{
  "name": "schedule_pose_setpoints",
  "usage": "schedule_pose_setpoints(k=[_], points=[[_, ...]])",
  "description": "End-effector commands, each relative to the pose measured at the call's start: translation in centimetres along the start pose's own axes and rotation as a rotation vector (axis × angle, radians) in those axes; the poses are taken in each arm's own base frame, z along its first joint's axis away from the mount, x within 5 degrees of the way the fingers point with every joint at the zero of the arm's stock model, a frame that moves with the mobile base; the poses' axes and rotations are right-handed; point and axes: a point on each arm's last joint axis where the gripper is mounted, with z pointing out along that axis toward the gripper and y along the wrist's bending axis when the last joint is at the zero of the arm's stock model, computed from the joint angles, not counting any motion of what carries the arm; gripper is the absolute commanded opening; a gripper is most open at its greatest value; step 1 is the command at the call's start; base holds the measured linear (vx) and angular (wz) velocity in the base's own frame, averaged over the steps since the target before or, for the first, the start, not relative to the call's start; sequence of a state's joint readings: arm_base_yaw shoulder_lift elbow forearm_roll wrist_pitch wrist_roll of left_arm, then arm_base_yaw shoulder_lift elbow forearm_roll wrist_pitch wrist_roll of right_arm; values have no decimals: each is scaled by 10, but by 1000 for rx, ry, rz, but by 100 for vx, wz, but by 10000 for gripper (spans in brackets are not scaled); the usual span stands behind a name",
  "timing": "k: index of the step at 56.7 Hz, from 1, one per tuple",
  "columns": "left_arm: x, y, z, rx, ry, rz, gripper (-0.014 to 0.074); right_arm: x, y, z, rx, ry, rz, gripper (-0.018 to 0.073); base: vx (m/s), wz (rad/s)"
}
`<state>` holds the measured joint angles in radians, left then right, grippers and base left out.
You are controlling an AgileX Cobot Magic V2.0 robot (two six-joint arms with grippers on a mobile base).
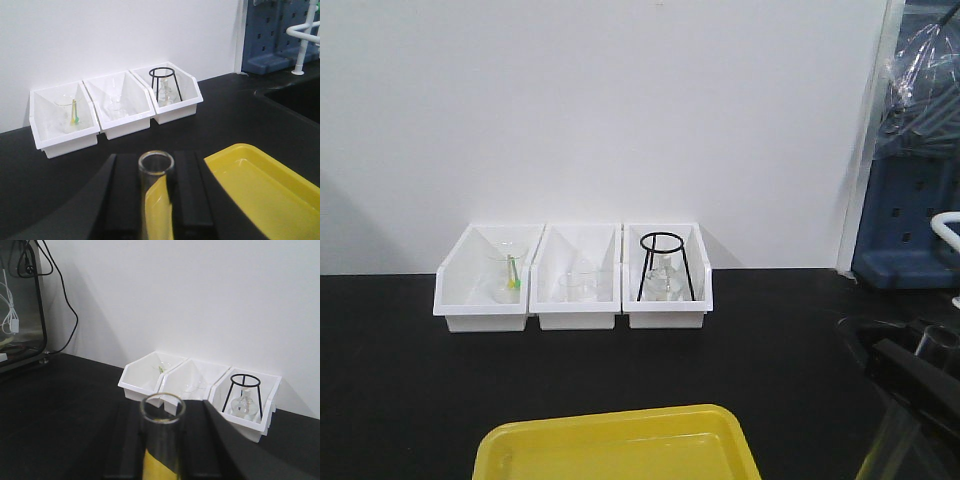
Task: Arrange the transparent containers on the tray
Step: 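Drive the base to the bench with the yellow tray, holding both tubes, then lower the left gripper's test tube into the yellow tray and release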
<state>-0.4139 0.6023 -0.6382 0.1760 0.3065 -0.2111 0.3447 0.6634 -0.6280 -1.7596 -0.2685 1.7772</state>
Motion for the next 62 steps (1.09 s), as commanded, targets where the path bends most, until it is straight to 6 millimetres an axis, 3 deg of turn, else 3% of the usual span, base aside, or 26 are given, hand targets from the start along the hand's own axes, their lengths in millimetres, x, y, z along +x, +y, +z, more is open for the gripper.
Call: schedule_pose_setpoints(k=[1,12,23,32,38,50,62], points=[[-18,-3,-3,28,-118,-7,-1,-10,-1,-2,22,-29,-45,-11,0,0],[-21,-4,-4,39,-155,-21,-1,-10,-1,-2,23,-29,-38,-11,0,0],[-29,-8,12,66,-50,-241,-1,-11,-3,-2,41,-35,-3,-11,0,0],[-45,-16,59,77,152,-365,-1,-11,-4,-2,52,-38,3,-11,0,0],[-46,-20,106,65,274,-398,-1,-11,-4,-2,50,-38,7,-11,0,0],[6,-26,208,-9,586,-483,-1,-11,-4,-2,49,-38,20,-11,0,0],[51,-33,267,-40,826,-554,-1,-11,-3,-2,41,-35,20,-11,0,0]])
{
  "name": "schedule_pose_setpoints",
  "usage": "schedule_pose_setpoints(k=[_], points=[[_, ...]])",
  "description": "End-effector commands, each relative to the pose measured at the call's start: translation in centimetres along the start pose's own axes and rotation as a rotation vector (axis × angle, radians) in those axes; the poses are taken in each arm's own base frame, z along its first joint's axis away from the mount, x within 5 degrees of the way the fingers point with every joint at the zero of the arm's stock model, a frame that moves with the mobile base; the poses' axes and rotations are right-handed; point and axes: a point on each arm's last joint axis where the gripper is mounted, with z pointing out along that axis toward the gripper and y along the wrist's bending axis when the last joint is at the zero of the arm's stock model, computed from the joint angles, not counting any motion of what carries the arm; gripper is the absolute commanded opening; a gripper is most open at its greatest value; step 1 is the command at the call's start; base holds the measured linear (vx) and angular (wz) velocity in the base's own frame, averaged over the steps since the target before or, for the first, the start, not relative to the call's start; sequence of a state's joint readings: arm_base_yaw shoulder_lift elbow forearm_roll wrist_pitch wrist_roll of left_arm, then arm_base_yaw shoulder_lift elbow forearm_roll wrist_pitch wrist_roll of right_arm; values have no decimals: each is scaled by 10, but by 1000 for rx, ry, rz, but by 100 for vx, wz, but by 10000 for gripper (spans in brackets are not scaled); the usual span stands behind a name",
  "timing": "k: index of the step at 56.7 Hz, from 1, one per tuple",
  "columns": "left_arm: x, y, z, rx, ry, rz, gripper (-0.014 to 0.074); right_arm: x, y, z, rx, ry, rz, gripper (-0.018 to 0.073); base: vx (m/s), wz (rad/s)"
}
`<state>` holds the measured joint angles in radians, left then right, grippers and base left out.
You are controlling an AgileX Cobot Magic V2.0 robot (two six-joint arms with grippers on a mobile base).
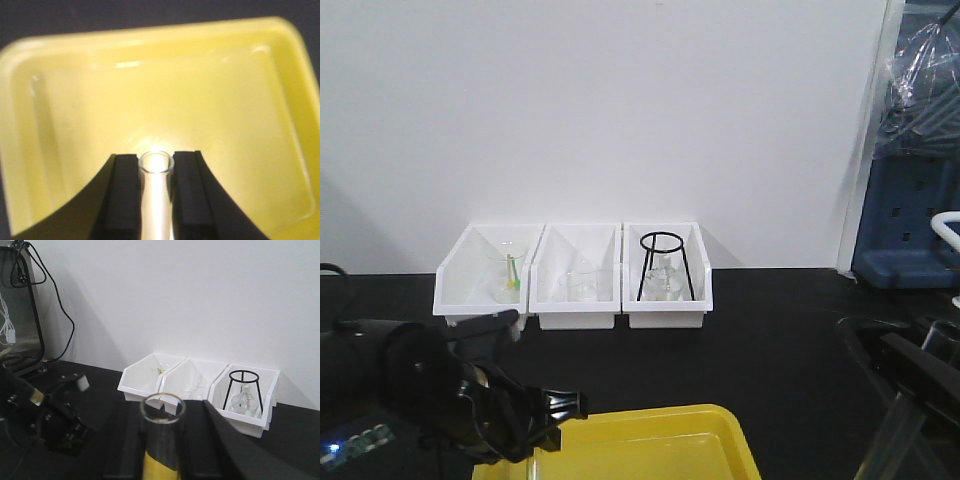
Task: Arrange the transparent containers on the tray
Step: 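Lower the left gripper's test tube into the yellow tray and release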
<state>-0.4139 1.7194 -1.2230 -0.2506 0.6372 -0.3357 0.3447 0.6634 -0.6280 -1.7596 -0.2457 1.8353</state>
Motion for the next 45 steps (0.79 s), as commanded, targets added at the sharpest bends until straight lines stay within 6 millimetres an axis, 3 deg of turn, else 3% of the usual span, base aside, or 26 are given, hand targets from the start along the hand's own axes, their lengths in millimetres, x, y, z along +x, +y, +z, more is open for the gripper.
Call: schedule_pose_setpoints(k=[1,14,25,45], points=[[-17,-14,-2,52,-38,-32,-1,-11,0,-2,17,-31,-38,-11,0,0],[-30,-12,2,35,-102,-41,-1,-11,0,-2,17,-31,-38,-11,0,0],[-28,8,11,-75,-34,-70,-1,-10,0,-2,15,-30,-38,-11,0,0],[-26,16,33,-120,-1,-51,24,-10,0,-2,15,-30,-38,-11,0,0]])
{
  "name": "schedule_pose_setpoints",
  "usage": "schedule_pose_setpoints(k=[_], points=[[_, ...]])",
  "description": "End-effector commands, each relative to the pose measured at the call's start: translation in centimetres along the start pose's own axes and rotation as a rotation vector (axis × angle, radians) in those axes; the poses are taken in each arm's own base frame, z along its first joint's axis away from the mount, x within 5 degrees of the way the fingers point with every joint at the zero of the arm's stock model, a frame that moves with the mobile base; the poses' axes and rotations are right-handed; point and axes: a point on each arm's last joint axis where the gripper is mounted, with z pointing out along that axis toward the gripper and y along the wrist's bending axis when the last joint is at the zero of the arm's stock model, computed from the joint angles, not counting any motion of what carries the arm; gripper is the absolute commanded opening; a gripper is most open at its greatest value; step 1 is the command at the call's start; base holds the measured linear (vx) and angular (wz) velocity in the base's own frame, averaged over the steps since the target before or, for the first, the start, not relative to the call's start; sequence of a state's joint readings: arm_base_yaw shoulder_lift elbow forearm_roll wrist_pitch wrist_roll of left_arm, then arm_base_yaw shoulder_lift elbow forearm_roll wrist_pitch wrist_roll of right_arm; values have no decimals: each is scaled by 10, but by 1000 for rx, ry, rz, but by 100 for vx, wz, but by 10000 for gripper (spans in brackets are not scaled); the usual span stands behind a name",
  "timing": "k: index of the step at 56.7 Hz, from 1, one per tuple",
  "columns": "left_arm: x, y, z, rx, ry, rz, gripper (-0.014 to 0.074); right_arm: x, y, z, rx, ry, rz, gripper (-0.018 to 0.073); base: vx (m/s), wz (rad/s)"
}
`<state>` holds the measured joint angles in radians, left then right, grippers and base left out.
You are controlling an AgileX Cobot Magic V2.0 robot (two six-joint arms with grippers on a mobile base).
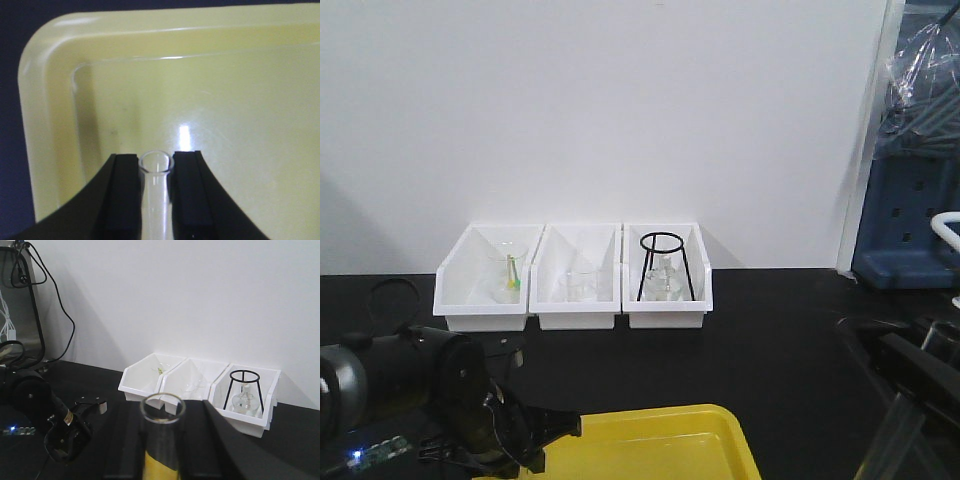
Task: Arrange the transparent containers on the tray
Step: 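Lower the left gripper's test tube into the yellow tray and release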
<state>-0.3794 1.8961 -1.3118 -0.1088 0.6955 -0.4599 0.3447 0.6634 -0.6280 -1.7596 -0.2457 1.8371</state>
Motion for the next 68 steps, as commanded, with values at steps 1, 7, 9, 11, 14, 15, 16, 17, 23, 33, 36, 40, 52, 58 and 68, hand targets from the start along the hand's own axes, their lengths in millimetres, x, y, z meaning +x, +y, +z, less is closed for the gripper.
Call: schedule_pose_setpoints(k=[1,7,9,11,14,15,16,17,23,33,36,40,52,58,68], points=[[-11,-6,-17,39,-82,-1,28,-10,0,-2,15,-30,-40,-11,0,0],[-9,-3,-8,10,-52,10,60,-10,0,-2,15,-30,-40,-11,0,0],[-8,-3,-5,3,-42,11,74,-10,0,-2,16,-31,-39,-11,0,0],[-8,-2,-2,-3,-35,12,90,-10,0,-2,16,-31,-39,-11,0,0],[-7,-1,2,-10,-26,13,115,-10,0,-2,16,-31,-39,-11,0,0],[-7,-1,3,-12,-23,13,123,-10,0,-2,16,-31,-39,-11,0,0],[-7,-1,4,-14,-23,16,132,-10,0,-2,16,-31,-39,-11,0,0],[-7,-1,4,-15,-24,17,146,-10,0,-2,16,-31,-39,-11,0,0],[-8,1,5,-28,-32,35,220,-10,0,-2,16,-31,-39,-11,0,0],[-8,2,5,-43,-35,53,352,-10,0,-2,16,-31,-39,-11,0,0],[-8,2,5,-42,-37,53,380,-10,0,-2,16,-31,-39,-11,0,0],[-9,1,5,-39,-41,52,406,-10,0,-2,16,-31,-39,-11,0,0],[-14,-3,-13,-3,-102,56,418,-8,-2,3,17,-12,-35,-11,0,0],[-18,-8,-39,44,-187,62,417,-2,-4,12,15,30,-19,-11,0,0],[-20,-16,-117,153,-407,135,417,17,-8,48,-42,178,78,-11,0,0]])
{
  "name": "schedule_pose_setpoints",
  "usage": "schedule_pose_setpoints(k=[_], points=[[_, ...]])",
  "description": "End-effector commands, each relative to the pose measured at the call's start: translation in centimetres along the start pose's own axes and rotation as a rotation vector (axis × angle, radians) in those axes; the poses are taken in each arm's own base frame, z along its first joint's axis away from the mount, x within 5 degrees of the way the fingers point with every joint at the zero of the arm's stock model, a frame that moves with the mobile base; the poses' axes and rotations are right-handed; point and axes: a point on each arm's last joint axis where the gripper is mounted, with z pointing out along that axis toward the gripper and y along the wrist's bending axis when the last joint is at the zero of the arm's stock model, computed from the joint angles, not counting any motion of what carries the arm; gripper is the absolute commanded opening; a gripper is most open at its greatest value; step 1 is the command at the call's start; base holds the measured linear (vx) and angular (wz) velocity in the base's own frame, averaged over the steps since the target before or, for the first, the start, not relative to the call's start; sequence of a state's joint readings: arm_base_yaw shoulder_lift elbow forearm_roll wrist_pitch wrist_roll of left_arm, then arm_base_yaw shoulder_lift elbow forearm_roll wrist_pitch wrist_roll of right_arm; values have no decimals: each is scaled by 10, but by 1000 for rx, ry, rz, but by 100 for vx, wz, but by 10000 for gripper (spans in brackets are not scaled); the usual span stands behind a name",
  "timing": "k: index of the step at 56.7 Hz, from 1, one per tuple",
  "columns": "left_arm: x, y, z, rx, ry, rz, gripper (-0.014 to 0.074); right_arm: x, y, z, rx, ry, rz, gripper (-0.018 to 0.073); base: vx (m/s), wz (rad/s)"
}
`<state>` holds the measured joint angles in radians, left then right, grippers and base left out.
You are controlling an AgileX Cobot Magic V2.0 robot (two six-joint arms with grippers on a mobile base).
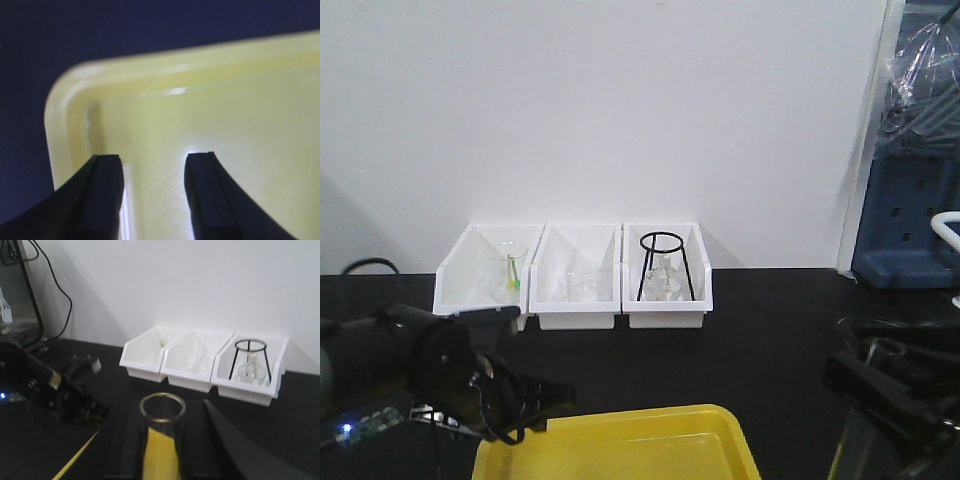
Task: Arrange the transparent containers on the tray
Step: 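Lower the left gripper's test tube into the yellow tray and release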
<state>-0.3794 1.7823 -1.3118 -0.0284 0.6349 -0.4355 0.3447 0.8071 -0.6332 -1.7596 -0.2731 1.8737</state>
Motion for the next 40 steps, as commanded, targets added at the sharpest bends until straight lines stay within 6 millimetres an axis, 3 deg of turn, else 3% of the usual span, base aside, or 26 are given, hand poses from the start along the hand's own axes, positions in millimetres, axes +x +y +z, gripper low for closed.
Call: schedule_pose_setpoints(k=[1,10,18,28,40], points=[[-23,-13,-75,117,-256,45,417,-5,-1,19,-35,50,14,-11,0,0],[-23,-14,-154,194,-460,117,417,-6,-4,62,-121,165,101,-11,0,0],[-15,-11,-209,242,-602,150,417,-6,-12,104,-147,238,176,-11,0,0],[-1,-5,-248,268,-671,157,417,13,-25,153,-152,340,236,-11,0,0],[10,-1,-265,269,-667,157,417,60,-44,195,-108,474,284,-11,0,0]])
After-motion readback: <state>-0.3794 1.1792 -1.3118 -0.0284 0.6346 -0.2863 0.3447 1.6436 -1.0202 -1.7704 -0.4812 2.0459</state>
